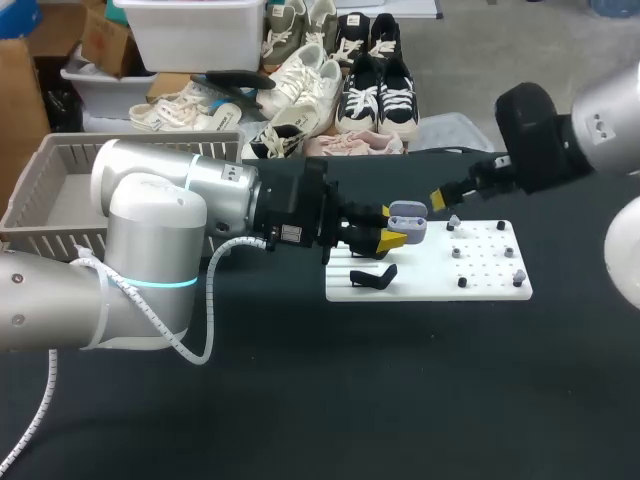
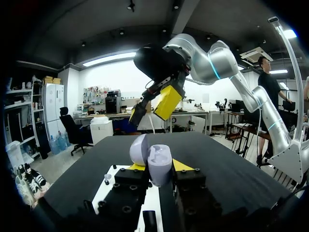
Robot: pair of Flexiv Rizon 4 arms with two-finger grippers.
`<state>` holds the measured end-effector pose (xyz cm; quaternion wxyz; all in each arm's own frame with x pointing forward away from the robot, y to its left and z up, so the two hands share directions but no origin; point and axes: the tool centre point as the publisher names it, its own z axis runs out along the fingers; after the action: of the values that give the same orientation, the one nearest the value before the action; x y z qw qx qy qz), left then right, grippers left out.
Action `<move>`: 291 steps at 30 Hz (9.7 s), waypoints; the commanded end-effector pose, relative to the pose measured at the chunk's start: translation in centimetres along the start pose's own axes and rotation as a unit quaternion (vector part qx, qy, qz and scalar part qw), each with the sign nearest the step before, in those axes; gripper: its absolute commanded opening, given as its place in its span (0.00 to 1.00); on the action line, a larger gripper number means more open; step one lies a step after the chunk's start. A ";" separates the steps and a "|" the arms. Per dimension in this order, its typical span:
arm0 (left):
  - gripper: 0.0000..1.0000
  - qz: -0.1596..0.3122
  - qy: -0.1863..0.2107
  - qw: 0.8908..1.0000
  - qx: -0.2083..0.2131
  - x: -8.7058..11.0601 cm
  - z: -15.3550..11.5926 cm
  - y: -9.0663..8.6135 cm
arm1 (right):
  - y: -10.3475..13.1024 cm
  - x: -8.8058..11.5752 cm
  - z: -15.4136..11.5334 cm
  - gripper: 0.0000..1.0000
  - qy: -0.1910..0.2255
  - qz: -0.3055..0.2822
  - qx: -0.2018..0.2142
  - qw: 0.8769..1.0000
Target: Pick up each earbud case from the left stands, insert the matching earbuds, close the lid, and place the case in the box.
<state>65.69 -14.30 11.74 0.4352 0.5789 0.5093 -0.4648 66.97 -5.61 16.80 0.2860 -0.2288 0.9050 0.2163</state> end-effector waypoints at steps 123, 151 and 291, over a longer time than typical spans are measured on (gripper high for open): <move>0.00 0.000 0.000 1.000 0.001 0.0 0.0 0.1 | -12.3 12.8 6.0 0.00 0.273 0.056 0.294 0.914; 0.00 0.000 0.000 1.000 0.001 0.0 0.0 0.1 | -11.0 13.2 4.1 0.37 0.251 0.039 0.301 0.919; 0.00 0.000 0.000 1.000 0.001 0.0 0.0 0.1 | 7.0 2.4 -2.4 0.00 0.156 0.107 0.338 0.922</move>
<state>65.69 -14.31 11.74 0.4351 0.5791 0.5094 -0.4647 59.53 -2.85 18.86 0.1866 -0.0531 0.9753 -0.1054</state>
